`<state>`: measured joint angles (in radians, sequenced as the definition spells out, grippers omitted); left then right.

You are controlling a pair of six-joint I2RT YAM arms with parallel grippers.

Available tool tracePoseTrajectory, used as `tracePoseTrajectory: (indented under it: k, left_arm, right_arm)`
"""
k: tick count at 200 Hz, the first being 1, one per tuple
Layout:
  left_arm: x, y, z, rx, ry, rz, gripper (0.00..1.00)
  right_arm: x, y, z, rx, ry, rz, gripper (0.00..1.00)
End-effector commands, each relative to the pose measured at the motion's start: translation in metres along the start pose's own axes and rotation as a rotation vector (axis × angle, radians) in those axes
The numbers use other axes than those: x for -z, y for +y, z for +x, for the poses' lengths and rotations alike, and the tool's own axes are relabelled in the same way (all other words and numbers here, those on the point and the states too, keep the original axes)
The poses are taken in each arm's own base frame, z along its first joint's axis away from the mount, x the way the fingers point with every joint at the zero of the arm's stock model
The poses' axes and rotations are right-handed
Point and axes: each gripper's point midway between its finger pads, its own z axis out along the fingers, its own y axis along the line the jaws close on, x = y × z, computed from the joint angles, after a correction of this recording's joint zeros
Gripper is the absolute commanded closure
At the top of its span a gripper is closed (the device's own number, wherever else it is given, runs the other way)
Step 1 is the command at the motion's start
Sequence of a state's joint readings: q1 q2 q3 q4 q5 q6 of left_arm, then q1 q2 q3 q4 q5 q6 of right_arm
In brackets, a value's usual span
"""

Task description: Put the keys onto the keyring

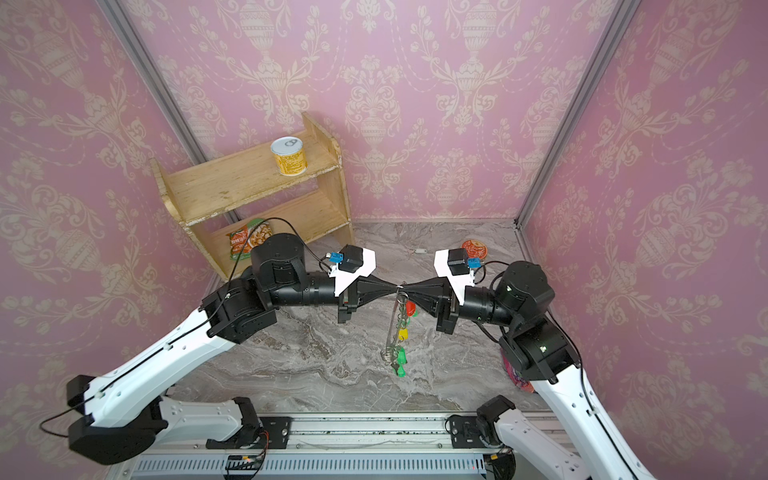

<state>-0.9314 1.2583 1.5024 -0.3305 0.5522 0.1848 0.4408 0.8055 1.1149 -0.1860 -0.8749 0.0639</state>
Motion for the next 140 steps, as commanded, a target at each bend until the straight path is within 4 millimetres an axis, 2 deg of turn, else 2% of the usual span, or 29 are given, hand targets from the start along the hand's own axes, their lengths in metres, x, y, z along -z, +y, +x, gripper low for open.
tracePoseTrajectory:
  k: [1,27,31,57,80,98,116,140]
  left_arm:
    - [0.002,-0.002,-0.011,-0.043,-0.035,0.009,1.00]
    - [0.008,-0.001,-0.015,-0.073,-0.043,-0.015,1.00]
    - [0.009,-0.001,-0.015,-0.078,-0.044,-0.020,1.00]
    - [0.012,-0.001,-0.017,-0.092,-0.049,-0.031,1.00]
    - [0.013,0.001,-0.017,-0.095,-0.047,-0.041,1.00]
    - [0.014,0.003,-0.016,-0.102,-0.044,-0.058,1.00]
    - [0.012,0.012,-0.015,-0.099,-0.036,-0.105,1.00]
    - [0.010,0.020,-0.014,-0.084,-0.035,-0.139,1.00]
  right_arm:
    - [0.003,0.003,-0.015,0.042,-0.019,0.021,0.84]
    - [0.008,-0.010,-0.004,0.021,0.026,0.115,0.62]
    - [0.012,-0.006,-0.016,0.044,0.008,0.126,0.59]
    - [0.021,-0.015,-0.014,0.039,0.021,0.222,0.45]
    - [0.027,-0.014,-0.015,0.045,0.028,0.251,0.42]
    - [0.027,-0.001,-0.016,0.046,0.024,0.190,0.41]
    - [0.024,0.009,-0.012,0.026,0.037,0.128,0.41]
    - [0.027,0.010,-0.004,0.032,0.063,0.154,0.43]
